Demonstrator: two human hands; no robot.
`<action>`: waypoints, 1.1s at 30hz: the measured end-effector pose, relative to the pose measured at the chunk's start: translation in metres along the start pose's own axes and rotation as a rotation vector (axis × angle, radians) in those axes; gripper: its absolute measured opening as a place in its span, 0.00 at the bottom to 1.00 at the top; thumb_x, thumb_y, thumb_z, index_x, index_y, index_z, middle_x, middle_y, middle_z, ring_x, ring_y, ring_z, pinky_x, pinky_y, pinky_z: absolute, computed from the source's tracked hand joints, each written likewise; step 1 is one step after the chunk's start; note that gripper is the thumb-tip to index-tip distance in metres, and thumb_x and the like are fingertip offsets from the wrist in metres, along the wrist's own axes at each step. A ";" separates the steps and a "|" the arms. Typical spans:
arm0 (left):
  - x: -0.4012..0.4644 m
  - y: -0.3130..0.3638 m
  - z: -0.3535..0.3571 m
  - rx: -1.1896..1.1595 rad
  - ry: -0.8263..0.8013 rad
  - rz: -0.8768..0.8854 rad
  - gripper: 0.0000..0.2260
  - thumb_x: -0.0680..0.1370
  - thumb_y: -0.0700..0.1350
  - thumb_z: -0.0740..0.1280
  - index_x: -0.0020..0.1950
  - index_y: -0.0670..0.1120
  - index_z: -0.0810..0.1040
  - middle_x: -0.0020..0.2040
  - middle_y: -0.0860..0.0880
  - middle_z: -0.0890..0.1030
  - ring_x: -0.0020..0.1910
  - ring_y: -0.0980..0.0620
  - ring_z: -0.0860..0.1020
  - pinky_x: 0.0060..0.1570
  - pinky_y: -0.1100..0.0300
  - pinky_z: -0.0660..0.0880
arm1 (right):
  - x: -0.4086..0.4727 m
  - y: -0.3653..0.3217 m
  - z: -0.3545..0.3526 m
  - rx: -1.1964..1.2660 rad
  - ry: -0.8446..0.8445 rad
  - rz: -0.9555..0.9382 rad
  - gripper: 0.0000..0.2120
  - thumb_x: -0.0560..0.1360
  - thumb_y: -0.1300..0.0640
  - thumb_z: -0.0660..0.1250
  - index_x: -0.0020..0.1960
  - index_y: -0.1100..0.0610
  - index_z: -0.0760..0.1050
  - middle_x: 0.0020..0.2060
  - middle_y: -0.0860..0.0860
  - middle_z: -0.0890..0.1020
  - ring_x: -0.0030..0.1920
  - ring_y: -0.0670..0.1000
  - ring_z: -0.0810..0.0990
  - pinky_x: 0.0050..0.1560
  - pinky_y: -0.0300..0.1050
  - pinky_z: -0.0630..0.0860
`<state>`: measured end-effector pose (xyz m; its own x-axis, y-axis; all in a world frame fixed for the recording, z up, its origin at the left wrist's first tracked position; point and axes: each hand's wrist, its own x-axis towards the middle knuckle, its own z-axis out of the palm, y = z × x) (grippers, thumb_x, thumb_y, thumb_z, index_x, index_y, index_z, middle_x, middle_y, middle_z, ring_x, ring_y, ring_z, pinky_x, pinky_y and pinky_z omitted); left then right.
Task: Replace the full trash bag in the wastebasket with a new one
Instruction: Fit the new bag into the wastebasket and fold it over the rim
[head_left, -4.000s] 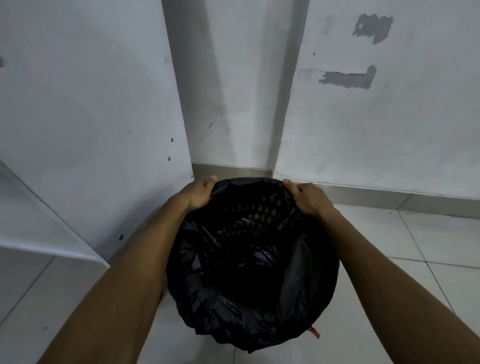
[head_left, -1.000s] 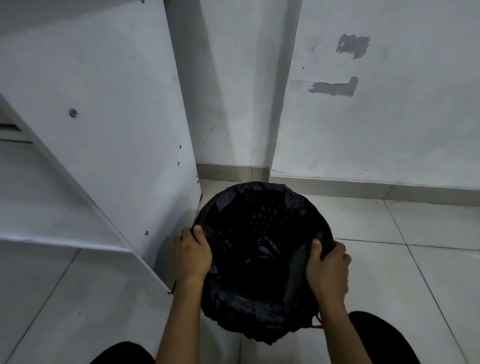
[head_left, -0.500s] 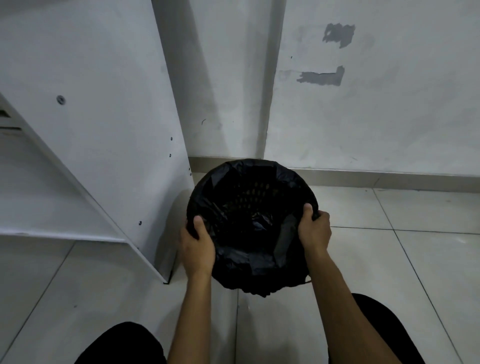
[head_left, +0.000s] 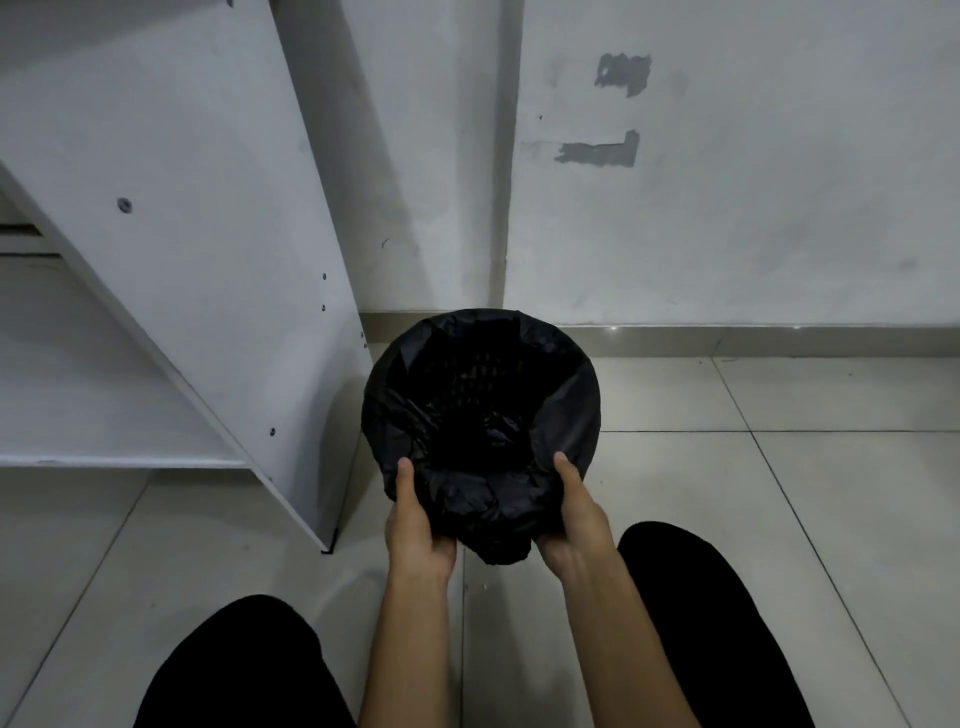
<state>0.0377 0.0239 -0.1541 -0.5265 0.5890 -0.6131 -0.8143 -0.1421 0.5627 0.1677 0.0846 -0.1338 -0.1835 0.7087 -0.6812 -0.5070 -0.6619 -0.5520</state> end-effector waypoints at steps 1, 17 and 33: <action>-0.003 -0.003 0.000 -0.016 0.003 -0.006 0.26 0.75 0.59 0.69 0.68 0.46 0.75 0.63 0.43 0.80 0.60 0.42 0.80 0.61 0.45 0.76 | 0.001 -0.002 -0.001 0.044 -0.037 0.038 0.21 0.77 0.51 0.71 0.63 0.63 0.76 0.57 0.60 0.83 0.58 0.61 0.82 0.61 0.55 0.78; -0.031 -0.062 0.001 0.744 0.288 0.650 0.14 0.81 0.43 0.64 0.66 0.45 0.69 0.59 0.48 0.77 0.54 0.48 0.78 0.51 0.54 0.76 | -0.013 0.058 -0.012 -0.745 0.385 -0.869 0.09 0.83 0.54 0.58 0.58 0.54 0.75 0.53 0.52 0.74 0.50 0.50 0.76 0.49 0.42 0.71; -0.031 -0.061 -0.005 0.674 0.033 0.305 0.23 0.76 0.53 0.71 0.65 0.42 0.70 0.47 0.49 0.84 0.43 0.55 0.84 0.41 0.64 0.78 | -0.008 0.064 -0.016 -0.802 0.214 -0.634 0.06 0.80 0.58 0.65 0.57 0.55 0.74 0.44 0.48 0.82 0.44 0.48 0.81 0.42 0.34 0.72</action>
<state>0.1021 0.0102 -0.1721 -0.7211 0.5753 -0.3860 -0.3101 0.2302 0.9224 0.1500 0.0330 -0.1714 0.1133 0.9767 -0.1823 0.2639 -0.2065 -0.9422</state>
